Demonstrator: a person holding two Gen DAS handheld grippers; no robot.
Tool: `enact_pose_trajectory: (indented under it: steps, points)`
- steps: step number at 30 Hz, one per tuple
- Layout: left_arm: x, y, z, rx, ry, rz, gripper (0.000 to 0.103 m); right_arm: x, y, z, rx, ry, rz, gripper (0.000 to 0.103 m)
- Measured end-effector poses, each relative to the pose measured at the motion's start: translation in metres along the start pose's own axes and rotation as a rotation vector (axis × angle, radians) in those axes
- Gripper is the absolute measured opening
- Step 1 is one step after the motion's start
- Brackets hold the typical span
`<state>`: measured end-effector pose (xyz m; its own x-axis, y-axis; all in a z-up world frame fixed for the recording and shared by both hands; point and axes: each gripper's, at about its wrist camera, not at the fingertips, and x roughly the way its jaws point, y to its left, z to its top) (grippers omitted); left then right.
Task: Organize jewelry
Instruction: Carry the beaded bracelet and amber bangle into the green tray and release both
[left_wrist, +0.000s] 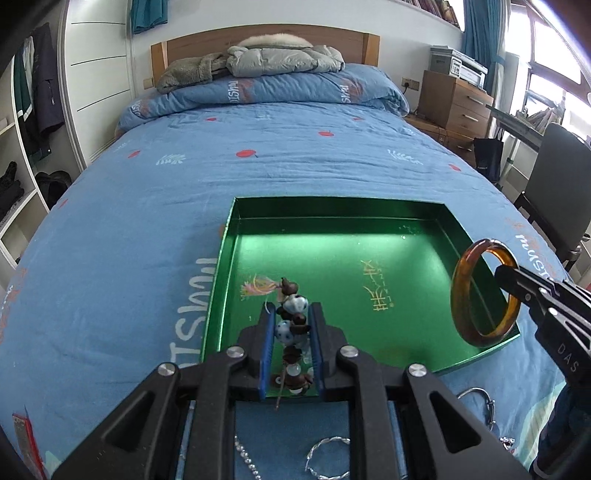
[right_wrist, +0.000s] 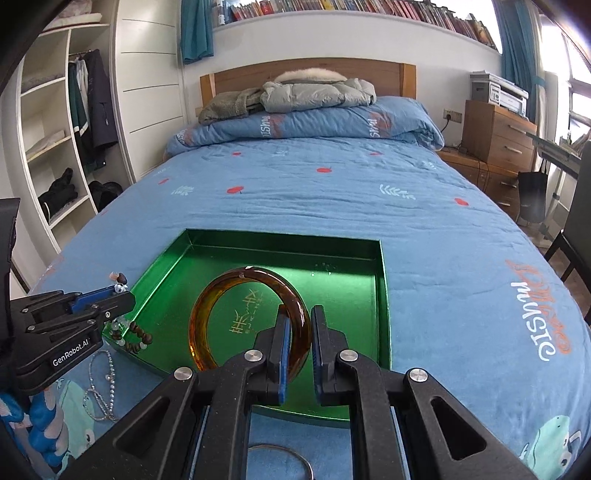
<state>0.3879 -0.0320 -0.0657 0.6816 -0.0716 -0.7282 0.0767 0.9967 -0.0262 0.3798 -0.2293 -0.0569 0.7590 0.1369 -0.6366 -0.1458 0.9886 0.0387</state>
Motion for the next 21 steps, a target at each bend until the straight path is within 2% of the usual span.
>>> enact_pose_trajectory:
  steps: [10,21]
  points:
    - [0.055,0.002,-0.008,-0.020,0.092,0.028,0.016,0.057,-0.018,-0.024,0.059,0.140,-0.016,0.010]
    - [0.062,0.004,-0.007,-0.020,0.099,0.034,0.017,0.071,-0.015,-0.025,0.028,0.210,-0.040,0.011]
